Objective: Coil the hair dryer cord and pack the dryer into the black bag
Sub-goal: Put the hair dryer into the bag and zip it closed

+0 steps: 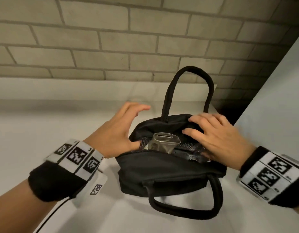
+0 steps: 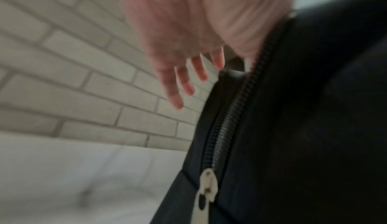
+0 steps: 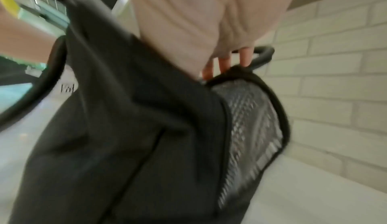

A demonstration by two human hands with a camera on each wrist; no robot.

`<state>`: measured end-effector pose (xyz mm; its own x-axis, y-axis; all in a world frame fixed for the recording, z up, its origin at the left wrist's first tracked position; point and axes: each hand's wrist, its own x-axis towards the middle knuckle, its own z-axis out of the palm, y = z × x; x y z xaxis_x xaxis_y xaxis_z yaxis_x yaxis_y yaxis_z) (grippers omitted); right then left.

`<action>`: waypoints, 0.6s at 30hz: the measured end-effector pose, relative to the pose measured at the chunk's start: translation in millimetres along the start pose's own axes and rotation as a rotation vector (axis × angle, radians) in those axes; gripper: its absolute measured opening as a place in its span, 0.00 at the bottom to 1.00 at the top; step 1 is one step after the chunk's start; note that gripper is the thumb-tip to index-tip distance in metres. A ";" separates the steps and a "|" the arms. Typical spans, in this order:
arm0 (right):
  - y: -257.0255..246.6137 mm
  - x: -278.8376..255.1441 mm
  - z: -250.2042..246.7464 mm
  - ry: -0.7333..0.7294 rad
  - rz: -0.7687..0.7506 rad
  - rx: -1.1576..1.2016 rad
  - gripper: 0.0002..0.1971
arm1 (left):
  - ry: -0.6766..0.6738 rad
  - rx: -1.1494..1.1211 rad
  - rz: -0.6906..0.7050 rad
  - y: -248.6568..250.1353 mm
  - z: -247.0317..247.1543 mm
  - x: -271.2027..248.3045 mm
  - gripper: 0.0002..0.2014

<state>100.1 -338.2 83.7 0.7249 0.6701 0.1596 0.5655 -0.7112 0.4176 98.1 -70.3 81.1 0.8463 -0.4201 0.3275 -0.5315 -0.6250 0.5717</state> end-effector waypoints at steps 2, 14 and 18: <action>1.0 2.4 13.2 0.060 -0.009 -0.045 0.31 | 0.102 0.115 0.098 3.3 0.0 5.6 0.32; 23.8 37.1 -13.9 0.288 0.412 0.774 0.05 | 0.316 -0.134 -0.190 -3.5 0.6 29.3 0.10; 20.5 29.1 -22.8 0.147 0.312 0.775 0.11 | 0.263 -0.504 -0.404 -13.4 -11.4 9.3 0.06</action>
<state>123.8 -328.4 117.3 0.8644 0.4014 0.3028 0.4964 -0.7770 -0.3873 113.5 -58.4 85.1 0.9885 -0.0061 0.1508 -0.1460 -0.2906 0.9456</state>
